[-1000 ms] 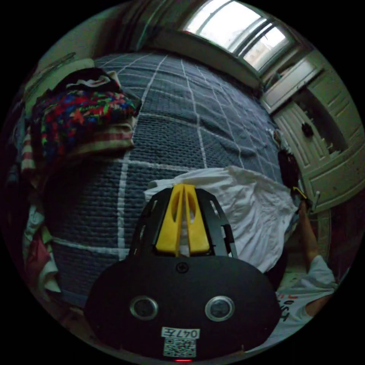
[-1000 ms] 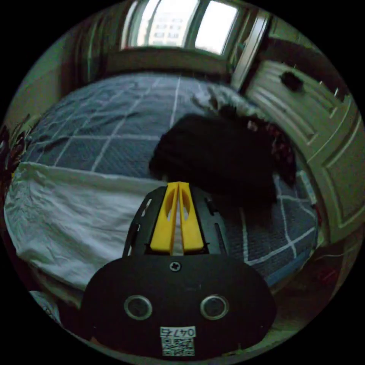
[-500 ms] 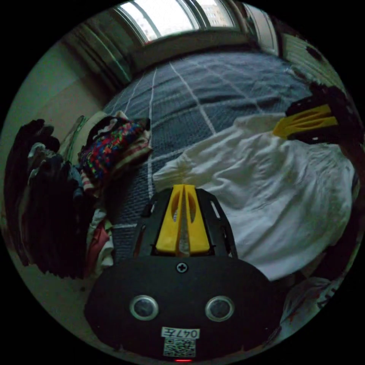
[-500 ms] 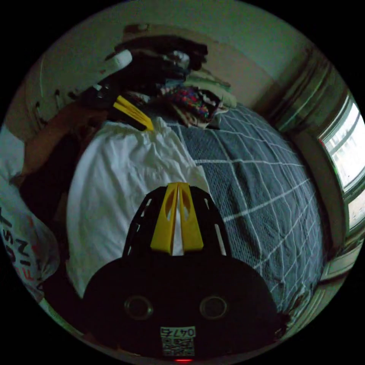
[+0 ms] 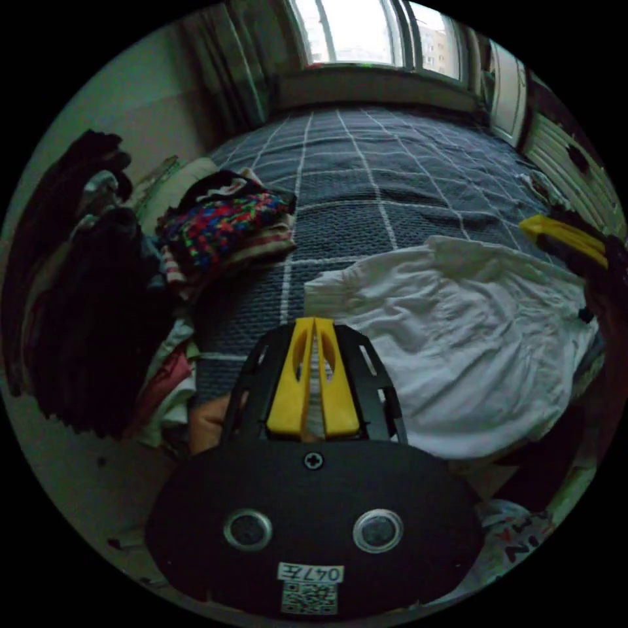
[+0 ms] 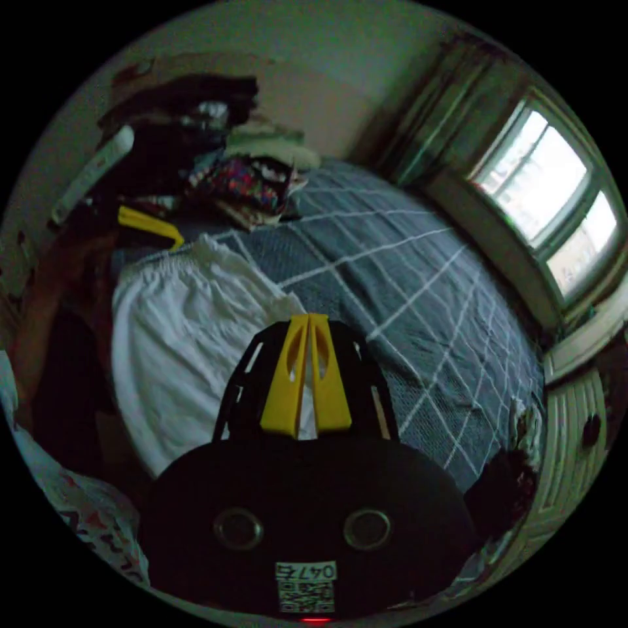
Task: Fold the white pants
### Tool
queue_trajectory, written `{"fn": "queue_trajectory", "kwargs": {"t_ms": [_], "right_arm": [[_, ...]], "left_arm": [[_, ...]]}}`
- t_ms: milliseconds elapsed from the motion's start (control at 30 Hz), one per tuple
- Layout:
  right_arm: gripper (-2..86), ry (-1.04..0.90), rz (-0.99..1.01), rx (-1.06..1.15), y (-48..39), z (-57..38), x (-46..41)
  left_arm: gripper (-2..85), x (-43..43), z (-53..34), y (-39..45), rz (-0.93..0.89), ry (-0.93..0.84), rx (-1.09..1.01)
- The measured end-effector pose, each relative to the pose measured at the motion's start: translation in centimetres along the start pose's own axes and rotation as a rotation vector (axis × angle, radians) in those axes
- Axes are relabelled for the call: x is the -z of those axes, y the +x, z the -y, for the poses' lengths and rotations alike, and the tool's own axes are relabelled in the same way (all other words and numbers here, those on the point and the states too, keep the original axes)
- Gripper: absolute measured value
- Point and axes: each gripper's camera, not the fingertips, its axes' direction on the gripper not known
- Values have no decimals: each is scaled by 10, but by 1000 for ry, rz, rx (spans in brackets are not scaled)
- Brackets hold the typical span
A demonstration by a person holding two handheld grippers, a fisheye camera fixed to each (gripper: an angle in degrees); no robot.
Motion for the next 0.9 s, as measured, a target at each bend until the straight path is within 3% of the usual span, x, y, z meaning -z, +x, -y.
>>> {"fn": "queue_trajectory", "kwargs": {"t_ms": [100,167,267,300,367,467,567,633,700,900], "right_arm": [[-12,11,-12,-113,6,-40,39],[-11,-71,35,-168,9,-72,47],[-9,-142,119,-245,10,-131,57],[-7,-158,124,-256,10,-153,60],[-6,-173,140,-315,12,-182,62],[-7,-276,255,-387,19,-221,41],[-7,-166,343,-472,43,-245,69],[-7,1,272,-587,70,-274,110],[-7,40,216,-658,92,-300,131],[14,88,132,-797,155,-376,156]], "left_arm": [[-9,16,-6,30,-101,19,-131],[-9,18,-1,53,-397,-24,-227],[-10,9,-3,82,-600,-105,-286],[-10,7,-6,89,-587,-117,-297],[-10,-16,-14,114,-396,-192,-308],[-10,-27,-7,132,-404,-241,-286],[-10,4,-3,146,-353,-153,-293],[-10,27,-4,157,-389,-72,-297],[-10,45,1,182,-439,-37,-334],[-10,60,24,358,-651,1,-692]]}}
